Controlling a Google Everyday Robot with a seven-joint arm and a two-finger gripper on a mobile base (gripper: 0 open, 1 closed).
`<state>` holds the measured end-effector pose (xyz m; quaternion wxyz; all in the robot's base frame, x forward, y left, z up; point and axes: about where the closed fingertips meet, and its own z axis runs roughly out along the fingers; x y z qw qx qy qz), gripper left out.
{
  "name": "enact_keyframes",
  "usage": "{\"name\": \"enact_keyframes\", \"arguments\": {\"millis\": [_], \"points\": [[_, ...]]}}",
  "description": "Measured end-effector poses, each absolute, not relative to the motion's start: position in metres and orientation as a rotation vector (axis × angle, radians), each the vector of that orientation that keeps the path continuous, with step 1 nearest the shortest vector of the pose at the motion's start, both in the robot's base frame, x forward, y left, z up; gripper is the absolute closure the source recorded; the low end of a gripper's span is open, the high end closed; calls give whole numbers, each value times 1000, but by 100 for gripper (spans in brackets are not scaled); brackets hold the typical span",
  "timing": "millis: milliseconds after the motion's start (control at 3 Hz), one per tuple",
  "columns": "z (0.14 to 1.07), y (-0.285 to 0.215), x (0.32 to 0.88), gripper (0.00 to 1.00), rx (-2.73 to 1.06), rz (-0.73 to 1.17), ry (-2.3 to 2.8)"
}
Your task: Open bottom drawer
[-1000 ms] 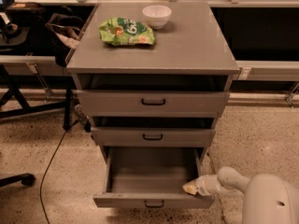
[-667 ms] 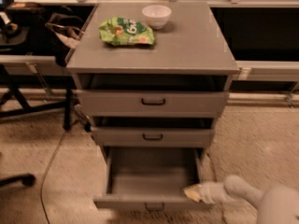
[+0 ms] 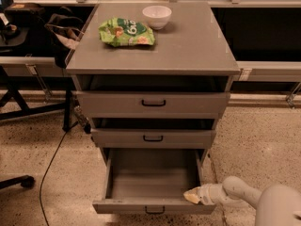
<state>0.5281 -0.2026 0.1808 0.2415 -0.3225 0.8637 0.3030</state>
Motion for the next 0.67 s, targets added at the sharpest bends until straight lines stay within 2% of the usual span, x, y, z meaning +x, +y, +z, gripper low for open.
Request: {"name": "enact_keyframes", "arguments": {"millis": [667], "points": [[184, -186, 557, 27, -921, 830, 2411]]}}
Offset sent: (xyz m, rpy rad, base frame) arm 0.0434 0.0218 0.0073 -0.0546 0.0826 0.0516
